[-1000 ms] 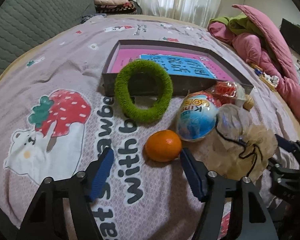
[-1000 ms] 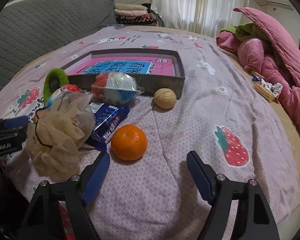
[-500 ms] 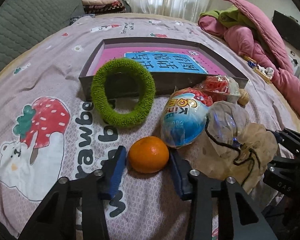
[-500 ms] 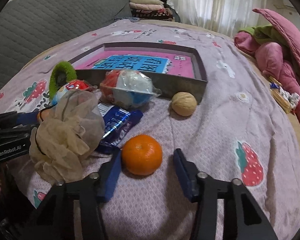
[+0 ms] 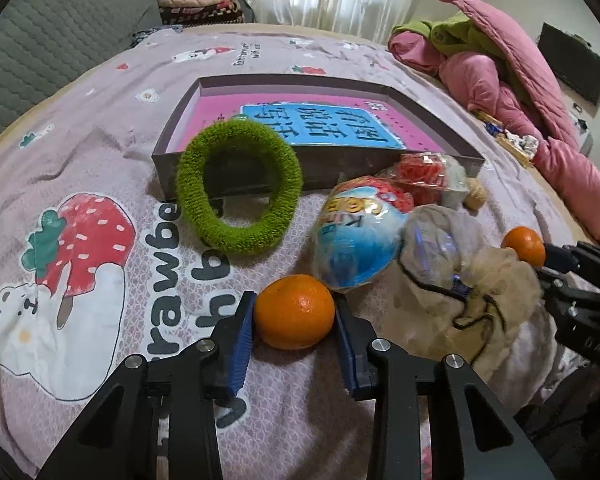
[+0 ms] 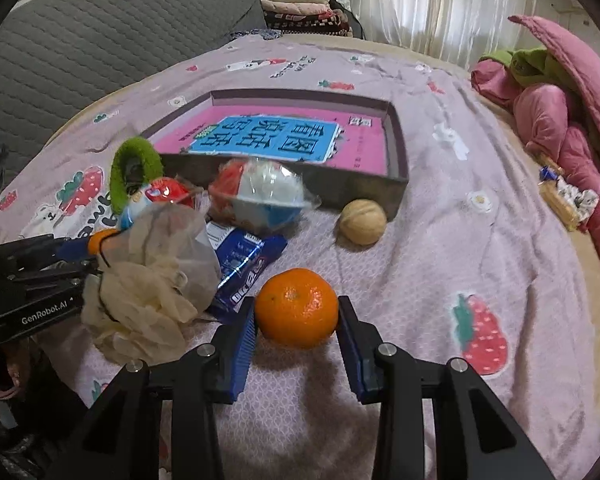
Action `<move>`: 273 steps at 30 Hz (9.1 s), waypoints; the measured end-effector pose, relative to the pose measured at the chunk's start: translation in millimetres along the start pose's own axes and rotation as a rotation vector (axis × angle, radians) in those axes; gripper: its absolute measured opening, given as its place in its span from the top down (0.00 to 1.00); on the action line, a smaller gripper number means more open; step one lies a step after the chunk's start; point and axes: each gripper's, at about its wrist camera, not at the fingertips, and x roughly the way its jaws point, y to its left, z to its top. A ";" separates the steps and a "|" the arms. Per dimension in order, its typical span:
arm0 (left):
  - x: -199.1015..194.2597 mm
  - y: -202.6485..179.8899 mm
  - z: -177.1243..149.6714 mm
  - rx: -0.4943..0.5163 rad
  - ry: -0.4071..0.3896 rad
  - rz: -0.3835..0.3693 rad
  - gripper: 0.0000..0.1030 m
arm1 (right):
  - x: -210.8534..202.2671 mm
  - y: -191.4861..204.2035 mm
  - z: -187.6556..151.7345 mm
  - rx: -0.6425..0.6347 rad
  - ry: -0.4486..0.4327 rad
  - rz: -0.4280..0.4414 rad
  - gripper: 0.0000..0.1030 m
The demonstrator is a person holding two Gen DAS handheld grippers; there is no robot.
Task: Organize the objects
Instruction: 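Grasp the orange with the right gripper while the left gripper grasps the other orange, then carry both oranges over the tray onto the workbook, then open both grippers to release the oranges on the workbook and withdraw, then move the left gripper toward the mesh bag with black drawstring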
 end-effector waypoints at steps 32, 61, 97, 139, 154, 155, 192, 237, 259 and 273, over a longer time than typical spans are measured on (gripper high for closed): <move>-50.0 -4.7 17.6 -0.034 -0.113 -0.004 0.64 | -22.8 3.4 15.6 0.009 -0.162 0.067 0.62; -22.9 -3.3 83.2 -0.048 -0.160 0.015 0.64 | 7.8 -9.2 82.4 -0.033 -0.232 0.085 0.62; 58.9 11.4 127.2 -0.046 -0.091 0.050 0.64 | 90.8 -42.9 106.2 0.002 -0.078 0.076 0.62; 70.5 12.7 125.1 -0.066 -0.020 0.053 0.53 | 93.4 -47.5 106.2 0.037 -0.062 0.090 0.61; 28.5 11.6 122.5 -0.085 -0.090 0.051 0.43 | 65.6 -48.1 109.4 0.033 -0.139 0.088 0.52; 23.6 10.2 121.0 -0.085 -0.097 0.046 0.43 | 63.3 -48.2 109.3 0.032 -0.145 0.087 0.50; -63.3 -31.0 58.1 -0.031 -0.199 -0.002 0.38 | -13.3 -37.4 77.9 -0.031 -0.303 0.069 0.34; -69.9 -50.1 3.2 0.029 -0.152 -0.042 0.38 | -22.3 -22.7 12.6 -0.033 -0.265 0.020 0.33; -62.9 -66.4 -15.5 0.059 -0.121 -0.021 0.31 | -35.3 -14.9 -19.4 -0.035 -0.261 0.019 0.32; -60.8 -72.7 -23.4 0.078 -0.095 -0.036 0.31 | -37.1 -14.4 -29.9 -0.031 -0.246 0.015 0.32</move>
